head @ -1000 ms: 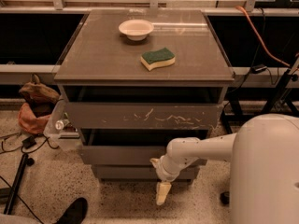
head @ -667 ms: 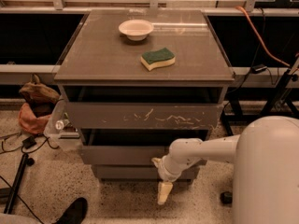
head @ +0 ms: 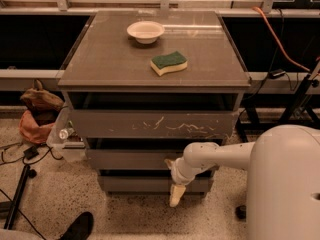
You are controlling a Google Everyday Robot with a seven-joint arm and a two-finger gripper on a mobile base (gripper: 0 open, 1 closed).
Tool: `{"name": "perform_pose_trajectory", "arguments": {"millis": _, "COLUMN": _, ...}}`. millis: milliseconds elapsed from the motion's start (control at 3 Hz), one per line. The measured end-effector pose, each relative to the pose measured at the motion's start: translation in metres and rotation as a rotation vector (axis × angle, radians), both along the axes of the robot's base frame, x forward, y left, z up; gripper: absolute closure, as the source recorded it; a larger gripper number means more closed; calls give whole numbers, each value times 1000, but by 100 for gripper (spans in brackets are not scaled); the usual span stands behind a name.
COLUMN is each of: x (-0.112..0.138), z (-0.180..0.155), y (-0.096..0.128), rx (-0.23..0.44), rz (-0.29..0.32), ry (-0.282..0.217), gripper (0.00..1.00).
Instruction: Close middle drawer
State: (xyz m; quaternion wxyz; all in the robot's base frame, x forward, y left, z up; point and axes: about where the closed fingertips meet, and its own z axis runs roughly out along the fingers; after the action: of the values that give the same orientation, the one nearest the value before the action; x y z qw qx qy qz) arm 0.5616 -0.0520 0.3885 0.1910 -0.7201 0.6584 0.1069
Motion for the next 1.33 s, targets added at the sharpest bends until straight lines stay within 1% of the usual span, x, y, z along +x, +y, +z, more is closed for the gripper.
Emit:
{"name": "perform_pose_trajectory", "arguments": {"millis": 333, "x": 25, "z": 5, "y": -3, "rx": -9, "rz": -20, "ry": -57, "gripper": 0}}
{"name": "perform_pose_trajectory", "arguments": {"millis": 667, "x": 25, "z": 5, "y": -3, "rx": -10, "rz": -20, "ry": -56, "gripper": 0}}
{"name": "perform_pose_trajectory", "arguments": {"millis": 1000, "x": 4, "z": 13, "y": -24, "rx": -21, "rz": -64, "ry": -38, "gripper": 0}}
{"name": "perform_pose_trajectory", "arguments": {"millis": 1333, "x": -16, "z": 48, "y": -78, "rx": -72, "rz": -190, "ry": -87, "gripper": 0}}
